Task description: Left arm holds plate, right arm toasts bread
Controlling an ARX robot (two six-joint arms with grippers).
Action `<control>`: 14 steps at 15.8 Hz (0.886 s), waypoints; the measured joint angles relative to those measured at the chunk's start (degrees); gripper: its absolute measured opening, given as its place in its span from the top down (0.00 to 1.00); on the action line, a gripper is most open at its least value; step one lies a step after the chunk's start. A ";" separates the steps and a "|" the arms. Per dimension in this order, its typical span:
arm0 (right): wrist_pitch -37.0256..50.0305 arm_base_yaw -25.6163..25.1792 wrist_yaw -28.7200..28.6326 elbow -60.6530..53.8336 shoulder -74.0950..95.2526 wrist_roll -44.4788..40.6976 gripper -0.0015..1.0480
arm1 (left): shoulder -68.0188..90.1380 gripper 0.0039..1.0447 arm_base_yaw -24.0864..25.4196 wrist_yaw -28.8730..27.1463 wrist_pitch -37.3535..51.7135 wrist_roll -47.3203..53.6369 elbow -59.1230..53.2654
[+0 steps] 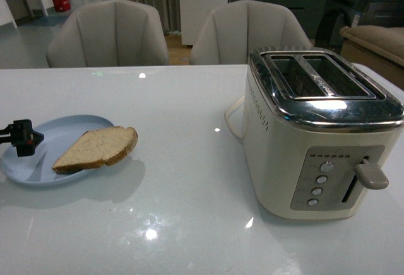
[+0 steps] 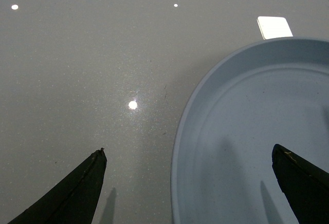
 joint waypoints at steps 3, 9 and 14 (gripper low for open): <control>0.00 0.00 -0.02 0.00 0.00 0.00 0.06 | 1.01 0.06 -0.13 0.15 1.16 -1.46 0.50; 0.00 0.00 0.00 0.00 0.00 0.00 0.06 | 1.31 0.64 -1.22 0.92 2.86 -1.66 -0.04; 0.00 0.00 -0.02 0.00 0.00 0.00 0.06 | 1.36 0.98 -1.22 1.62 3.39 -1.88 -0.02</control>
